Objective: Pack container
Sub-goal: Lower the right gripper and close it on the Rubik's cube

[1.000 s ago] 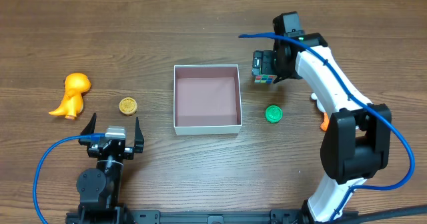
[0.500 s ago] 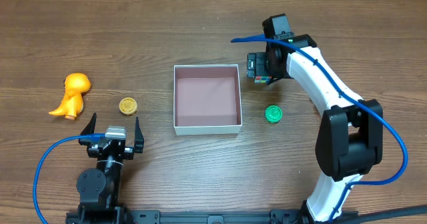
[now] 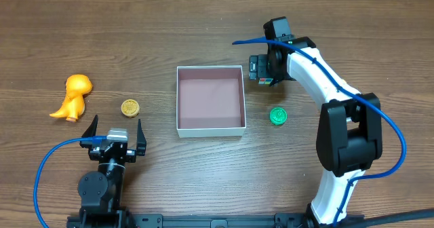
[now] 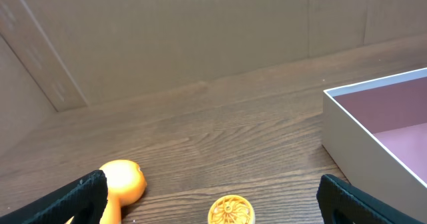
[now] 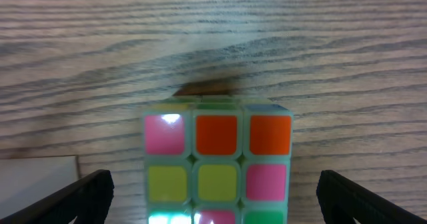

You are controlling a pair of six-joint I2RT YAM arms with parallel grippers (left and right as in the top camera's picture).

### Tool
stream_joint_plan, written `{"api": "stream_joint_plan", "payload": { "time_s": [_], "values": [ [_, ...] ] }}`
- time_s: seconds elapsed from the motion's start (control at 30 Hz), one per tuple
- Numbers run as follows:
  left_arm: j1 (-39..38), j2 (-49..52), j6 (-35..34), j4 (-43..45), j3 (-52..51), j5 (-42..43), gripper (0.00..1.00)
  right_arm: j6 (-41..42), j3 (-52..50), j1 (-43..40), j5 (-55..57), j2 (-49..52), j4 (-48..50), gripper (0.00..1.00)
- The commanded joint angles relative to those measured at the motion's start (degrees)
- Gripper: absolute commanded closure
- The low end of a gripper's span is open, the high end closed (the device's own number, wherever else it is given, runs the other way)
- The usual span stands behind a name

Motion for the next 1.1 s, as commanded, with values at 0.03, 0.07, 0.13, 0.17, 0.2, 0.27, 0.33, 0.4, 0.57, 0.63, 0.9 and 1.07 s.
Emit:
{"api": "stream_joint_plan", "payload": {
  "time_s": [0.03,0.07,0.13,0.17,0.2,0.27,0.33,0.4,0.57,0.63,0.9,1.07],
  "values": [
    [0.57,-0.07,-0.59,0.02,-0.24,-0.55,0.0,0.07,0.92,-0.26,2.27,1.25,0.85,0.0],
    [0.57,-0.07,-0.59,0.02,-0.24,-0.55,0.0,0.07,0.92,-0.26,2.62,1.25,1.05,0.0],
    [0.57,-0.07,-0.59,0.02,-0.24,-0.55,0.0,0.28,0.92,-0.33,3.06,1.25,1.4,0.0],
    [0.57,-0.07,-0.59,0.02,-0.24,-0.55,0.0,0.83,0.92,-0.35,3.17,1.25,1.51,0.0],
    [0.57,-0.07,-0.59,0.02,-0.24,-0.55,0.0,1.68,0.92,-0.44,3.37,1.25,1.6,0.0],
    [0.57,-0.07,-0.59,0.02,-0.24,-0.55,0.0,3.13,0.92,-0.55,3.48,1.25,1.75,0.0],
    [0.57,-0.09,-0.59,0.02,-0.24,-0.55,0.0,3.1,0.92,-0.52,3.5,1.25,1.86,0.0],
    [0.57,-0.09,-0.59,0.02,-0.24,-0.55,0.0,3.1,0.92,-0.52,3.5,1.25,1.95,0.0],
    [0.57,-0.07,-0.59,0.02,-0.24,-0.55,0.0,3.08,0.92,-0.52,3.45,1.25,2.08,0.0],
    [0.57,-0.07,-0.59,0.02,-0.24,-0.55,0.0,3.08,0.92,-0.52,3.48,1.27,2.25,0.0],
    [0.57,-0.07,-0.59,0.02,-0.24,-0.55,0.0,2.8,0.81,-0.52,3.45,1.27,2.95,0.0],
    [0.57,-0.07,-0.59,0.0,-0.24,-0.55,0.0,-2.29,0.81,-0.52,1.88,1.4,2.89,0.0]
  ]
}}
